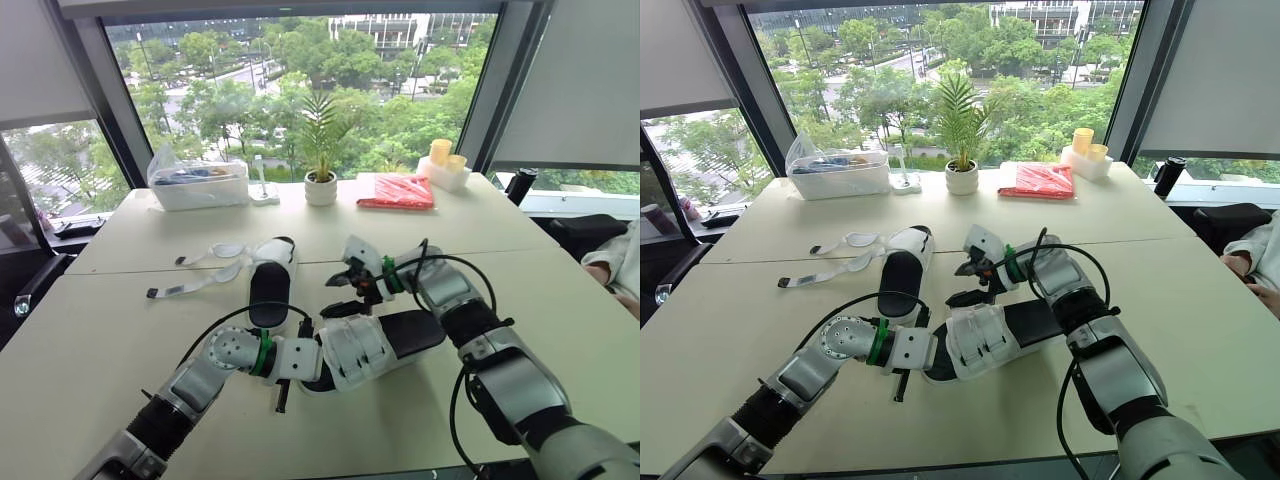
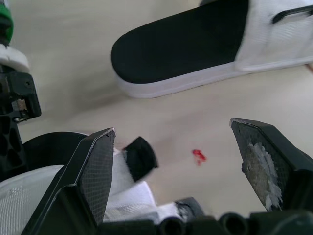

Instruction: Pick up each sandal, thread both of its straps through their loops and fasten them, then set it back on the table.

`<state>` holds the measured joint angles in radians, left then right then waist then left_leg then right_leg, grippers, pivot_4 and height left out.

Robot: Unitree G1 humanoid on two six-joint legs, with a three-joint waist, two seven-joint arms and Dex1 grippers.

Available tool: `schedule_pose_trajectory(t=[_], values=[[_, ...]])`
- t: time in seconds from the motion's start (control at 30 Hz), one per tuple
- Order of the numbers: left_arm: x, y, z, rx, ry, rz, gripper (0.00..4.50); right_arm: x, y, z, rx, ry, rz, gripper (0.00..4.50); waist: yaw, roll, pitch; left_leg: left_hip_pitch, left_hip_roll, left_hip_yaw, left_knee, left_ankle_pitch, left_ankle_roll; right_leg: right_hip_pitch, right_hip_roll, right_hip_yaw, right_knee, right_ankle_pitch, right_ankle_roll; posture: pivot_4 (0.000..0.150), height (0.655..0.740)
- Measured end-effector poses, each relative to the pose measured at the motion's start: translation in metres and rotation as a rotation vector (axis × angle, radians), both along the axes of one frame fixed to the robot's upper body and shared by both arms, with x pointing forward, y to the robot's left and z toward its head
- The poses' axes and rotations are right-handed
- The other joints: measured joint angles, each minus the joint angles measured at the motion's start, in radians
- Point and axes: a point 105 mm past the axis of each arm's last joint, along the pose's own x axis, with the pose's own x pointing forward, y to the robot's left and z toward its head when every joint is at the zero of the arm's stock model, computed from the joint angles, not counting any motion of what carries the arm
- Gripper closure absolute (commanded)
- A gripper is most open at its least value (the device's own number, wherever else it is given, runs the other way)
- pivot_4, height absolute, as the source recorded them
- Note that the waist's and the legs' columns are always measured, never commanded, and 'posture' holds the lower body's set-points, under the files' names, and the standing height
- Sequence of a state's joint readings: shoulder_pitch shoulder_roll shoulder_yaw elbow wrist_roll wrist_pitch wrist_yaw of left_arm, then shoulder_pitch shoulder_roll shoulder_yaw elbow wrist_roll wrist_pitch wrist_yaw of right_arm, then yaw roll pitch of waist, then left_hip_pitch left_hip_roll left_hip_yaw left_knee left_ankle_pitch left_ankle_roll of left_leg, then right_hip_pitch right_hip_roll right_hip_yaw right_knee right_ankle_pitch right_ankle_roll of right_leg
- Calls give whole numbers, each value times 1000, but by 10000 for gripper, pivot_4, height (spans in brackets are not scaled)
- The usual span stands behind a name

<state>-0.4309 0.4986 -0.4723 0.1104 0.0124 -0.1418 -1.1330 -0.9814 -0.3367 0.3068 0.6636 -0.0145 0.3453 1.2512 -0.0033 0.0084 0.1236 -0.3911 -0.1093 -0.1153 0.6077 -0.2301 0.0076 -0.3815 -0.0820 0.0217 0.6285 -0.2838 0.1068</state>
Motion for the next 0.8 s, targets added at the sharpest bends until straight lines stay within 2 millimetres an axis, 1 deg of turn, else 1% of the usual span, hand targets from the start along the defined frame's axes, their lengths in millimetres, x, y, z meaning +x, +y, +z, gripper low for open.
schedule_pose_trajectory(t=[0.17,0.23,0.3,0.5,0.63,0.8], values=[[0,0,0,-2,0,2,45000,7,3,-23,-88,-49,-4,4601,2,0,0,0,0,0,0,0,0,0,0,0,0,0,0,1500,7400],[0,0,0,-3,1,4,45000,13,6,-20,-140,-135,22,4601,3,0,0,0,0,0,0,0,0,0,0,0,0,0,0,1500,7400],[0,-2,-1,-13,6,11,45000,17,4,-22,-197,-195,40,4601,10,-1,-1,0,0,0,0,0,0,0,1,0,1,0,0,1500,7400],[-3,-3,-2,-28,5,29,45000,23,-2,-26,-231,-243,38,4601,15,-1,-1,0,0,0,-1,0,0,0,1,0,0,0,0,1500,7400],[-4,-4,-2,-38,7,53,45000,29,-15,-32,-249,-247,-18,4601,16,0,-1,0,0,0,-1,0,0,0,1,0,0,0,0,1500,7400],[-5,-4,-3,-50,2,86,45000,37,-39,-30,-215,-233,-122,4601,17,0,0,0,-1,0,-1,0,0,0,1,0,0,0,0,1500,7400]])
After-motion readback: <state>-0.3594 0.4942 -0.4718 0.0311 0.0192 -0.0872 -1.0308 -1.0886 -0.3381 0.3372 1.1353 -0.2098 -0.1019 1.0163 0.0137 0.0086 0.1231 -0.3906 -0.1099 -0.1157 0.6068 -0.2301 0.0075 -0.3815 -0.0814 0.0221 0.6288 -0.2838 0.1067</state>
